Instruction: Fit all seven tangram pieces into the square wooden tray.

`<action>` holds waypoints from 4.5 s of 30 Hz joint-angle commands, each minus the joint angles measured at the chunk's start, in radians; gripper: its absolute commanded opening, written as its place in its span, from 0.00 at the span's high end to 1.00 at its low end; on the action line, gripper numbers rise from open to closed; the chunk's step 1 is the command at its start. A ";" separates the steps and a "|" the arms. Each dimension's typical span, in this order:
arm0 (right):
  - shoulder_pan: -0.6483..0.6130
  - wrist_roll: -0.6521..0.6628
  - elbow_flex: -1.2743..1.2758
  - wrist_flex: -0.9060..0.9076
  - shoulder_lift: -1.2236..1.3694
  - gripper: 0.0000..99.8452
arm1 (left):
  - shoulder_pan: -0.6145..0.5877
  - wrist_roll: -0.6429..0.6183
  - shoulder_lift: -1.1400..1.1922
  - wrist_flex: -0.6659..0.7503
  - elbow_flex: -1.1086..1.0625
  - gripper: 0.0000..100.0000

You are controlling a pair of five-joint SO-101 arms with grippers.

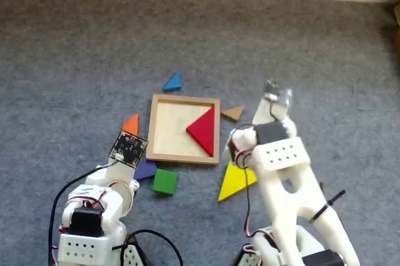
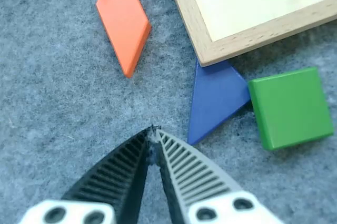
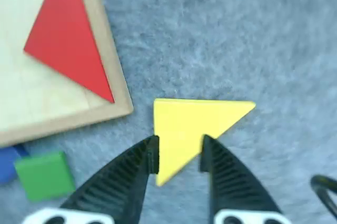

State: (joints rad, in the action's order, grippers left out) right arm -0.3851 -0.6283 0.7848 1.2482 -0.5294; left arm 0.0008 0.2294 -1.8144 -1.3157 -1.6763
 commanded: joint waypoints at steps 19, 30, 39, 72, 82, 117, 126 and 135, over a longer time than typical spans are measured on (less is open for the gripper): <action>-0.073 -0.278 0.008 -0.249 0.246 0.60 | -0.004 -0.006 -0.005 -0.005 -0.019 0.99; -0.004 -0.347 -0.133 -0.254 0.415 0.60 | -0.004 -0.006 -0.005 -0.005 -0.019 0.99; -0.013 -0.348 -0.125 -0.255 0.418 0.60 | -0.004 -0.006 -0.005 -0.005 -0.019 0.99; -0.038 -0.341 -0.002 -0.375 0.418 0.68 | -0.004 -0.006 -0.005 -0.005 -0.019 0.99; 0.005 -0.339 -0.002 -0.375 0.409 0.73 | -0.004 -0.006 -0.005 -0.005 -0.019 0.99; -0.117 -0.141 -0.002 -0.375 0.417 0.72 | -0.004 -0.006 -0.005 -0.005 -0.019 0.99; -0.160 -0.135 -0.002 -0.374 0.417 0.72 | -0.004 -0.006 -0.005 -0.005 -0.019 0.99; -0.220 -0.135 -0.005 -0.297 0.417 0.59 | -0.004 -0.006 -0.005 -0.005 -0.019 0.99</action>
State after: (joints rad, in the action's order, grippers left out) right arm -0.5692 -0.7772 0.7833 0.9198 -0.1043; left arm 0.0008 0.2294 -1.8144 -1.3157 -1.6763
